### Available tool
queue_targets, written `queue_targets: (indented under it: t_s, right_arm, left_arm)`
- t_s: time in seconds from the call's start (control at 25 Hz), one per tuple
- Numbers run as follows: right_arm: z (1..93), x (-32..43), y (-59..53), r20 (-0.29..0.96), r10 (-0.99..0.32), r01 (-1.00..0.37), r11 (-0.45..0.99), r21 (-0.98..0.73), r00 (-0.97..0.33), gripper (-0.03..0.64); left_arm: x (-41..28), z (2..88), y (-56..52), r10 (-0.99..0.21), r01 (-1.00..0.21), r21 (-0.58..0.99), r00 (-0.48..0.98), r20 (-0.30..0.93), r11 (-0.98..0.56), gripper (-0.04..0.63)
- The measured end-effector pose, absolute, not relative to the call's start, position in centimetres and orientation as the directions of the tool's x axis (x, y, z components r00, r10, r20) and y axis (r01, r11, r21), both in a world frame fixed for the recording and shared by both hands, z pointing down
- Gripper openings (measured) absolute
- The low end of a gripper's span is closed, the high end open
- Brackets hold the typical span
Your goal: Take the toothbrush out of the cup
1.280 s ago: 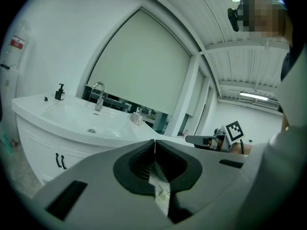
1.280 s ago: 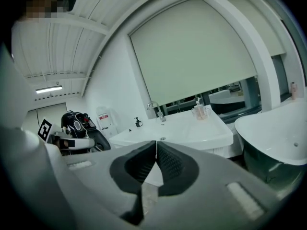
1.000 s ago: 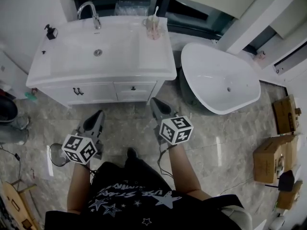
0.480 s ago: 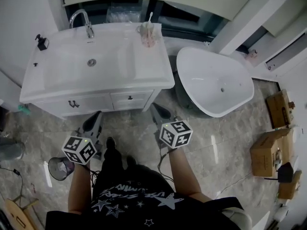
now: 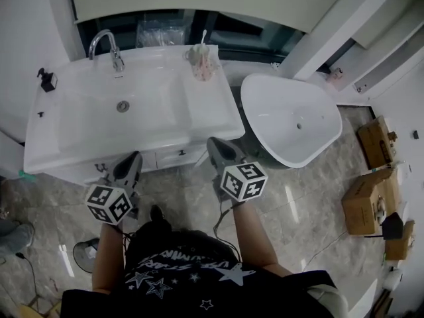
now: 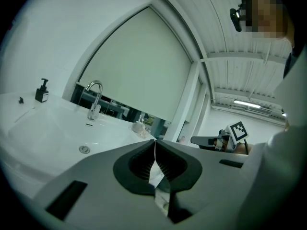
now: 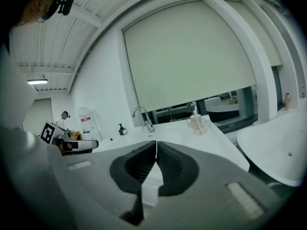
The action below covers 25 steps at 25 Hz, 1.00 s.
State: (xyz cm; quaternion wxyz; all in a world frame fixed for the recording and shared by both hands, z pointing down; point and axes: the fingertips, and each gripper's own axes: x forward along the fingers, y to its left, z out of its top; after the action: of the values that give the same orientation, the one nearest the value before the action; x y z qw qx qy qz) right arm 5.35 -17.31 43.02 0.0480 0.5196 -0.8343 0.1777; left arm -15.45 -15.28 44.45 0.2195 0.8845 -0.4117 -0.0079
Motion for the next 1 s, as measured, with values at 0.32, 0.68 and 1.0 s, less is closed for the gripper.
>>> queue_targets:
  t_s: [0.32,0.68,1.0]
  right_arm:
    - [41.6,4.7,-20.6,0.264,-0.889,-0.924,0.330,-0.193,-0.373,0.003]
    - [42.8,7.1,-21.7,0.278,-0.915,-0.949,0.243,-0.200,-0.293,0.003]
    - [44.1,11.0,-27.0,0.291,-0.913,-0.949,0.227,-0.221,-0.286,0.003]
  left_arm:
    - [-16.9,43.9,-20.5,-0.688,-0.674,0.404,0.713,0.136,-0.619,0.009]
    - [-15.8,44.7,-23.5,-0.630,-0.627,0.399,0.763,0.143,-0.669,0.009]
    - [-13.5,45.4,-27.5,-0.631,-0.647,0.385,0.753,0.185,-0.659,0.009]
